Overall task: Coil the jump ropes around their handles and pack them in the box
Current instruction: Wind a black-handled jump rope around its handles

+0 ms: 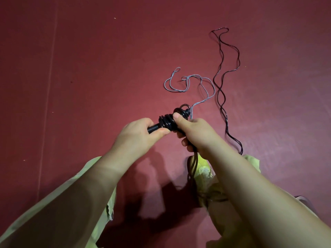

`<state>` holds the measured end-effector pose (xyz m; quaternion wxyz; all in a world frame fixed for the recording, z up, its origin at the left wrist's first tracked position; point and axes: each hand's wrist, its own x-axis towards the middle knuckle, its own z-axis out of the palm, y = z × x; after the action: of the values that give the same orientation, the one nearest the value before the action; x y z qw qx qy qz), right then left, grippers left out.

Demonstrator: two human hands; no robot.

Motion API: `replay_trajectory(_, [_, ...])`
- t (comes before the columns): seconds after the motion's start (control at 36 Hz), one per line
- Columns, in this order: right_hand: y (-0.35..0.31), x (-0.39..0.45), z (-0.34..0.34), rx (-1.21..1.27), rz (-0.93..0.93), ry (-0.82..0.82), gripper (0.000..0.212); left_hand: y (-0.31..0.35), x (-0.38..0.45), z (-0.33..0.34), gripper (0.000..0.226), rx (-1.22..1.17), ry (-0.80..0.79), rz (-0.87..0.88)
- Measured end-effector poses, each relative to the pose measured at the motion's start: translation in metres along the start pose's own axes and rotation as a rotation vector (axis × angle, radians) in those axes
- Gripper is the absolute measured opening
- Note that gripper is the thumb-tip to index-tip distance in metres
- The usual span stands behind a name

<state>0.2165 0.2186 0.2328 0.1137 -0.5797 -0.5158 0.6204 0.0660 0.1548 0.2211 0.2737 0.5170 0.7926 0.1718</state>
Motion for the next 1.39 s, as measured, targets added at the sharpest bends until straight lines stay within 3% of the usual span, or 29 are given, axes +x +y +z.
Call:
replay_trajectory(0.11, [0.003, 0.002, -0.001, -0.089, -0.039, 0.033, 0.044, 0.003, 0.0, 0.0, 0.051, 0.047, -0.031, -0.011])
replay_trajectory(0.19, [0.003, 0.002, -0.001, -0.092, -0.089, 0.045, 0.041, 0.0, 0.002, 0.0, 0.055, -0.04, -0.149, -0.076])
replay_trajectory(0.39, [-0.003, -0.001, -0.001, 0.078, -0.258, -0.02, 0.033, 0.002, -0.005, -0.017, 0.077, -0.704, -0.717, -0.311])
replay_trajectory(0.47, [-0.006, -0.001, -0.002, 0.15, -0.277, -0.018, 0.025, 0.004, -0.007, -0.023, 0.091, -1.038, -0.955, -0.284])
replay_trajectory(0.53, [-0.006, 0.0, -0.001, 0.235, -0.275, -0.033, 0.026, 0.007, -0.009, -0.027, 0.09, -1.188, -1.015, -0.257])
replay_trajectory(0.61, [-0.006, 0.003, 0.0, 0.306, -0.28, -0.066, 0.03, 0.009, -0.008, -0.032, 0.084, -1.264, -0.996, -0.292])
replay_trajectory(0.67, [-0.006, 0.003, -0.001, 0.287, -0.294, -0.09, 0.02, 0.008, -0.006, -0.033, 0.078, -1.216, -0.983, -0.308])
replay_trajectory(0.81, [-0.006, -0.004, -0.006, 0.087, -0.301, -0.137, 0.043, 0.006, -0.006, -0.028, 0.066, -1.006, -0.949, -0.334])
replay_trajectory(1.08, [0.001, 0.0, -0.003, -0.158, -0.022, -0.07, 0.061, 0.008, -0.009, -0.007, 0.059, -0.557, -0.561, -0.347])
replay_trajectory(1.22, [0.003, 0.003, -0.004, -0.283, 0.04, -0.04, 0.065, 0.006, -0.003, 0.001, 0.056, -0.433, -0.389, -0.308])
replay_trajectory(1.39, [0.004, 0.004, -0.004, -0.269, 0.021, 0.002, 0.057, 0.002, 0.003, 0.003, 0.047, -0.331, -0.279, -0.258])
